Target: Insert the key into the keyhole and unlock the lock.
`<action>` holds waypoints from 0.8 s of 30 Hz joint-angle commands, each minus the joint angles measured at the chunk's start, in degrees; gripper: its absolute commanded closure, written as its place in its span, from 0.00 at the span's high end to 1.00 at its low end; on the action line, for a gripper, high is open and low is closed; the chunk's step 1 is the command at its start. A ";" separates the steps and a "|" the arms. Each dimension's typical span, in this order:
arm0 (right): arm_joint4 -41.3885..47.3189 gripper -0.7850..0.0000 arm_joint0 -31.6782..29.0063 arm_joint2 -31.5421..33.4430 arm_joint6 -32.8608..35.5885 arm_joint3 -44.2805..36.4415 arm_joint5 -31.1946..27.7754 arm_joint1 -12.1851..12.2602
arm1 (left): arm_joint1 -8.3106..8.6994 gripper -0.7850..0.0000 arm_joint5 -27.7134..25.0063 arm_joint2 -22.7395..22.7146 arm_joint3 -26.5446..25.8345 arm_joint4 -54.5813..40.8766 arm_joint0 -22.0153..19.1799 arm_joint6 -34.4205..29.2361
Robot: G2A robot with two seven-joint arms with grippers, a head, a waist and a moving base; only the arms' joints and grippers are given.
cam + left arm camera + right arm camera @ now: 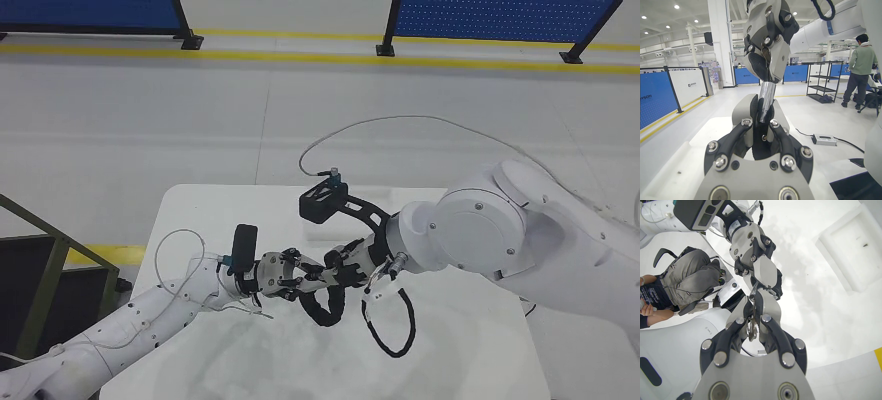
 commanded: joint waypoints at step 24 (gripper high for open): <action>2.00 1.00 -10.04 9.15 -5.14 7.70 -10.47 2.80 | -3.37 0.00 -9.88 -12.04 11.42 -7.09 6.38 -9.89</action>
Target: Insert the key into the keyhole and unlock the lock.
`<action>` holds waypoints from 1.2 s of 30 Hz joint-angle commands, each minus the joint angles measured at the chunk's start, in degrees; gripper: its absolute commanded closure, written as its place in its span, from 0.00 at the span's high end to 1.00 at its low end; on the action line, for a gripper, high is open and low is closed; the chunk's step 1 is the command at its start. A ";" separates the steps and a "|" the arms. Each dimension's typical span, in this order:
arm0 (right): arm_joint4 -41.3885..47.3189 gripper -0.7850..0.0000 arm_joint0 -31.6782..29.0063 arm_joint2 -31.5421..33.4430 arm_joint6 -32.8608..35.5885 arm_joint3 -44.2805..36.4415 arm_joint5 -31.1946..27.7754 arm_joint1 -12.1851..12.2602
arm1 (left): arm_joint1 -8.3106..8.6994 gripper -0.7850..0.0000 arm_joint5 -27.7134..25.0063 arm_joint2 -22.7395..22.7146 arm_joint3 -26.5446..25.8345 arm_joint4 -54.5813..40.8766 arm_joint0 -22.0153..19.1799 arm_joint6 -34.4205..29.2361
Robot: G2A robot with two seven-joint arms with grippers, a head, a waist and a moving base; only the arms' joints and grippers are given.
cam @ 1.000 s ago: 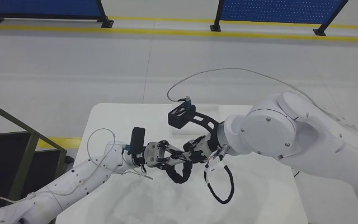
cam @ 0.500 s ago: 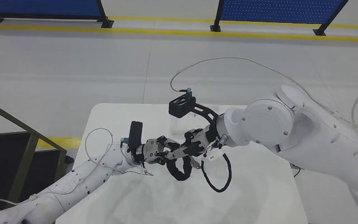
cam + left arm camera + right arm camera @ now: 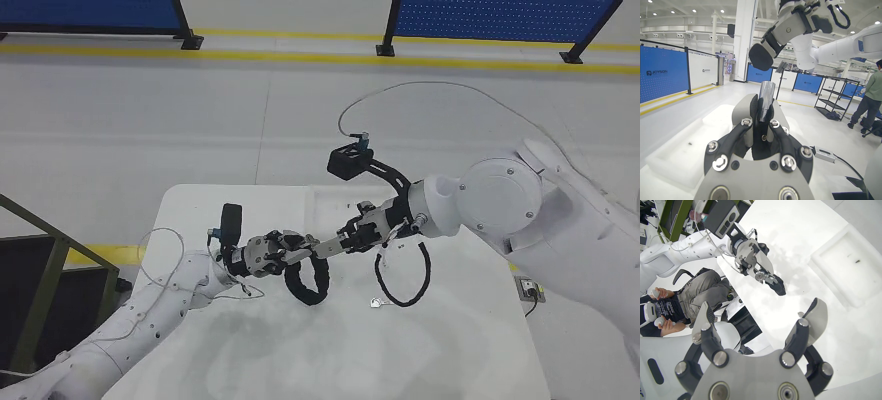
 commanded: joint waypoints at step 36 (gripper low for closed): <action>-9.28 1.00 -19.70 -5.28 -3.47 16.68 3.31 -0.04 | 3.40 0.00 -5.21 -15.77 -4.58 5.12 9.44 -5.21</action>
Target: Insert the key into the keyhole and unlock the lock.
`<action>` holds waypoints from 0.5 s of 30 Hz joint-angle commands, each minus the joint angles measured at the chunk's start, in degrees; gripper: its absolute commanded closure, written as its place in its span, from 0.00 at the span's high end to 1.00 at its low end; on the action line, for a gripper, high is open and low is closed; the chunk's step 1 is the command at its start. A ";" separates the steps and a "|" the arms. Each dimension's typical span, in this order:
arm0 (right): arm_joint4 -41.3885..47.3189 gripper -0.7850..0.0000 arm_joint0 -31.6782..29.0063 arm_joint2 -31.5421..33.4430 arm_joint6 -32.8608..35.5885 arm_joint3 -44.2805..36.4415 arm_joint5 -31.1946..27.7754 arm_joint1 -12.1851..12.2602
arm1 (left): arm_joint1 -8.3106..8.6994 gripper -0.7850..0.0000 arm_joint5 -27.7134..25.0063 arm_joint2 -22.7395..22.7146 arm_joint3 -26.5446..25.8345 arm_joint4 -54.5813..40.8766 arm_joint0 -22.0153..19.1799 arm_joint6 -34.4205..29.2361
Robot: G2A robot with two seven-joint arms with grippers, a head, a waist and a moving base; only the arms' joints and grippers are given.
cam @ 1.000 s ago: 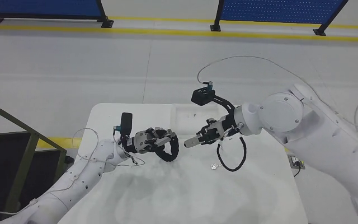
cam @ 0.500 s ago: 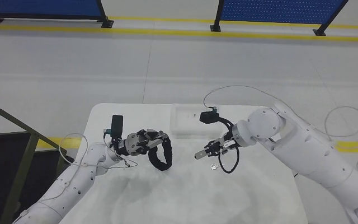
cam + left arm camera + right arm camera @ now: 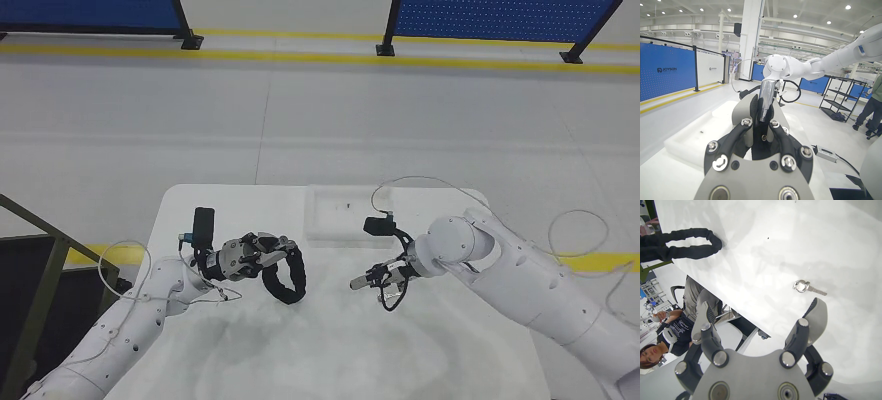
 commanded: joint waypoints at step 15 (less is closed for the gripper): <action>-13.12 1.00 -10.82 4.99 -6.60 -9.30 0.12 4.09 | 0.00 0.00 0.00 0.01 0.01 -0.01 0.00 0.00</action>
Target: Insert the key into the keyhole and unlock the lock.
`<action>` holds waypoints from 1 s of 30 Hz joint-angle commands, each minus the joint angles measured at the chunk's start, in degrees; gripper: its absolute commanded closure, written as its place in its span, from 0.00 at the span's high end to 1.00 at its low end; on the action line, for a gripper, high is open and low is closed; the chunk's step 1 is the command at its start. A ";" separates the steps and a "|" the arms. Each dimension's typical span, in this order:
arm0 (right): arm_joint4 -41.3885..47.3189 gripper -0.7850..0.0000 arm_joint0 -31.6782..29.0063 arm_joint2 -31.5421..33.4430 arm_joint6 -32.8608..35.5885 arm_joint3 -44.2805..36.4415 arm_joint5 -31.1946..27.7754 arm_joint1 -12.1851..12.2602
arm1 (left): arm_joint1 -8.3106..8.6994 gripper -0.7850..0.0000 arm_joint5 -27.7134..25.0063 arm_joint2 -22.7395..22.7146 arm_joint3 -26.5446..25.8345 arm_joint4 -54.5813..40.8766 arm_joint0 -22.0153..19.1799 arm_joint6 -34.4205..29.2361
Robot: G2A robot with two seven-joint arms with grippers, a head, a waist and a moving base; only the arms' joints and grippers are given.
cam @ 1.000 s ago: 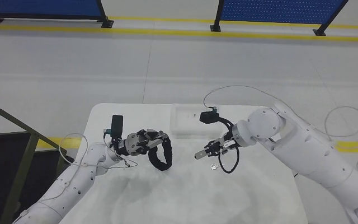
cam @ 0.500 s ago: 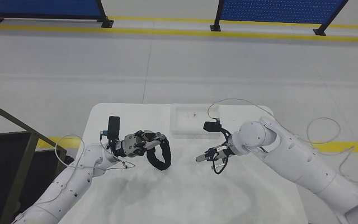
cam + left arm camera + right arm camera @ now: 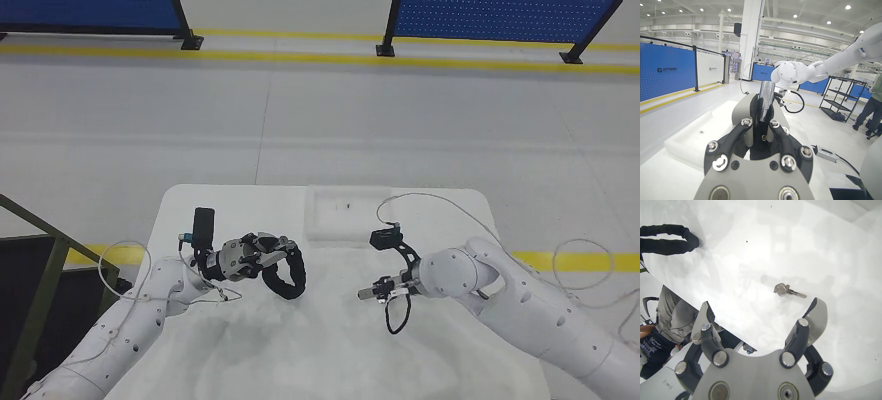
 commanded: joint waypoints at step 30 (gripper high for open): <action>1.46 1.00 -4.05 1.60 -3.49 3.65 -3.37 -0.89 | 0.00 0.00 0.00 0.00 0.00 0.00 0.00 0.00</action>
